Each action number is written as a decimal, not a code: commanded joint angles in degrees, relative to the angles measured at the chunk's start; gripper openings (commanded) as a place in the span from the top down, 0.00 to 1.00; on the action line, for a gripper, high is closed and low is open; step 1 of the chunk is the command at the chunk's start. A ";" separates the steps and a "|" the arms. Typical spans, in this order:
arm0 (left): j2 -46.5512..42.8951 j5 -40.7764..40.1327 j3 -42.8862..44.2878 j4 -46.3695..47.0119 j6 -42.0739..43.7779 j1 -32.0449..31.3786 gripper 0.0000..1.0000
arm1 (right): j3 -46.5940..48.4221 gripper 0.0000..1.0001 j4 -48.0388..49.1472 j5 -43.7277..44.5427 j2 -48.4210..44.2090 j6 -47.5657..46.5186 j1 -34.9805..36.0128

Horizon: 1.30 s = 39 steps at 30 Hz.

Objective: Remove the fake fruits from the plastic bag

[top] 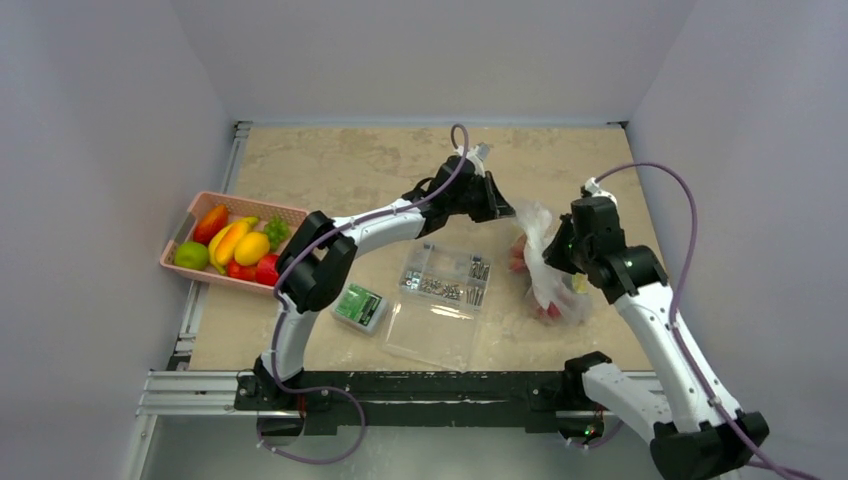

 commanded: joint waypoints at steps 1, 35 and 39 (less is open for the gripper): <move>-1.41 0.13 -0.38 4.85 -2.58 2.20 1.00 | 1.80 1.00 1.22 6.12 -11.79 5.28 0.02; -11.00 -28.29 3.34 -3.32 58.55 -16.51 0.19 | -0.41 1.00 2.95 17.70 -26.47 8.73 0.00; -6.47 -25.36 8.61 -5.05 58.81 -16.58 0.21 | 0.21 1.00 2.56 17.70 -26.80 8.73 0.01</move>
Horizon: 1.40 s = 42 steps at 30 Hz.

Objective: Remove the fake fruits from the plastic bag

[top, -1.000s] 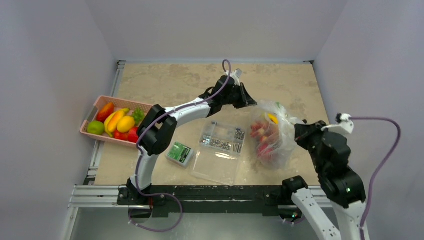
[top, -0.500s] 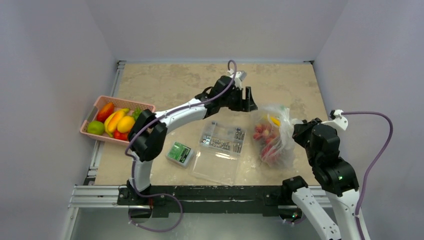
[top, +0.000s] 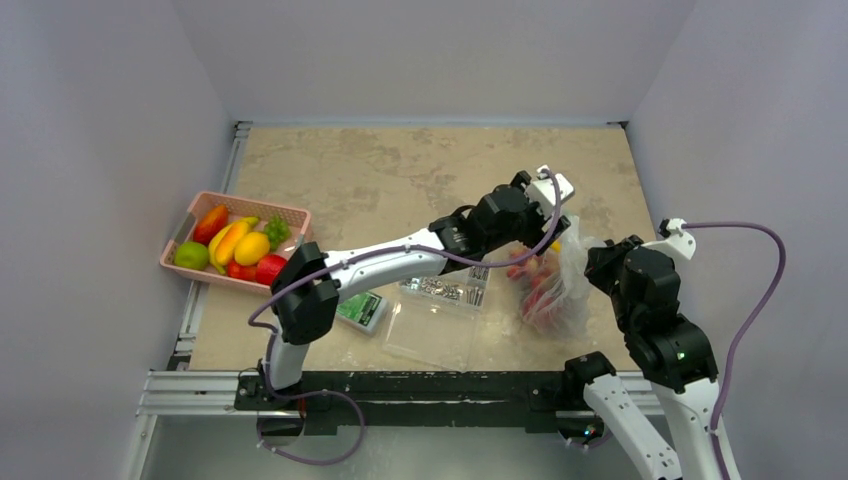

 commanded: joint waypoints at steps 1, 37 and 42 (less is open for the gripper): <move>4.91 -0.66 6.67 -2.51 4.65 1.02 0.21 | 2.51 1.00 2.01 0.01 -0.45 -0.75 0.03; 4.51 32.01 -3.95 25.33 -62.49 18.98 1.00 | 12.68 0.36 -4.72 -2.50 5.11 -9.47 0.01; 2.16 30.81 -4.41 20.94 -59.12 18.30 1.00 | 17.50 0.11 -8.59 -4.51 13.54 -12.20 -0.02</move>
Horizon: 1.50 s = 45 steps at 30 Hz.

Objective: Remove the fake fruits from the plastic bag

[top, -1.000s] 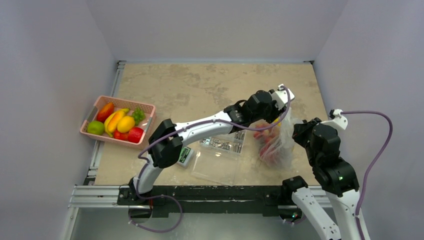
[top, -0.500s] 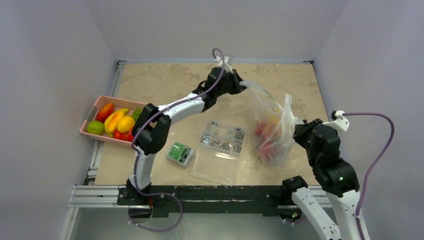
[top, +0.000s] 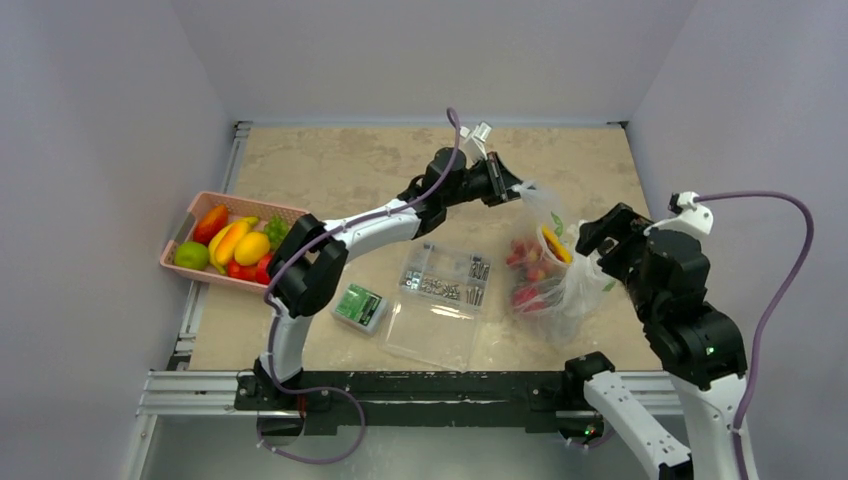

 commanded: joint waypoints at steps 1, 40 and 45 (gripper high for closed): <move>-5.37 0.43 0.71 -2.15 2.87 0.51 1.00 | 5.28 0.10 -5.10 -0.36 10.02 -4.73 -0.01; -0.18 -13.83 17.32 -38.83 -6.45 2.84 1.00 | 10.13 1.00 17.58 12.27 13.13 -9.99 -0.06; 8.34 -5.29 30.49 -40.77 -7.72 5.47 1.00 | 7.78 1.00 27.79 3.87 8.86 -15.65 0.20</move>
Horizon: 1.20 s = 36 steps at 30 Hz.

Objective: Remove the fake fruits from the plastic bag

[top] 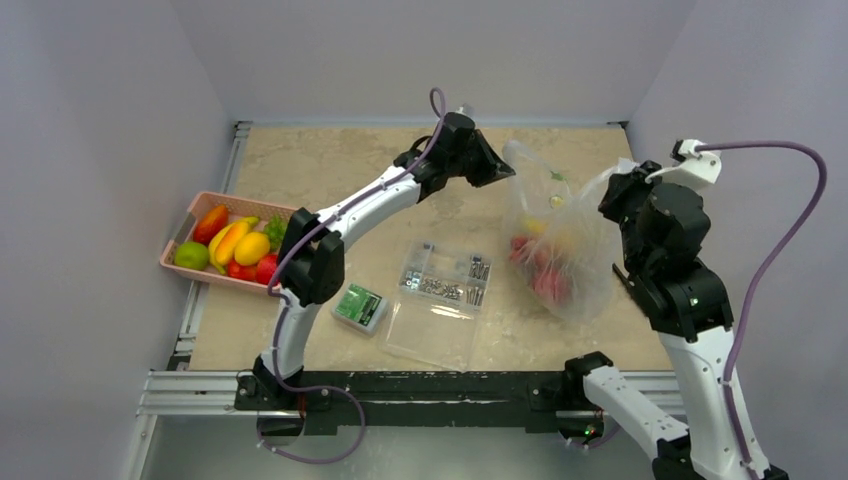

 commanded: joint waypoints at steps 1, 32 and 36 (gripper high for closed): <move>8.07 8.75 15.48 -2.90 -3.01 3.00 1.00 | -0.25 1.00 11.82 -6.29 -3.69 -5.76 0.18; -19.99 16.37 -11.96 -7.04 22.04 1.67 0.11 | -12.35 0.97 -22.53 -59.27 -9.52 -7.26 0.20; -27.05 11.84 -18.93 -11.20 25.04 0.38 0.06 | -11.49 0.97 -21.52 -57.75 -9.14 -7.43 0.19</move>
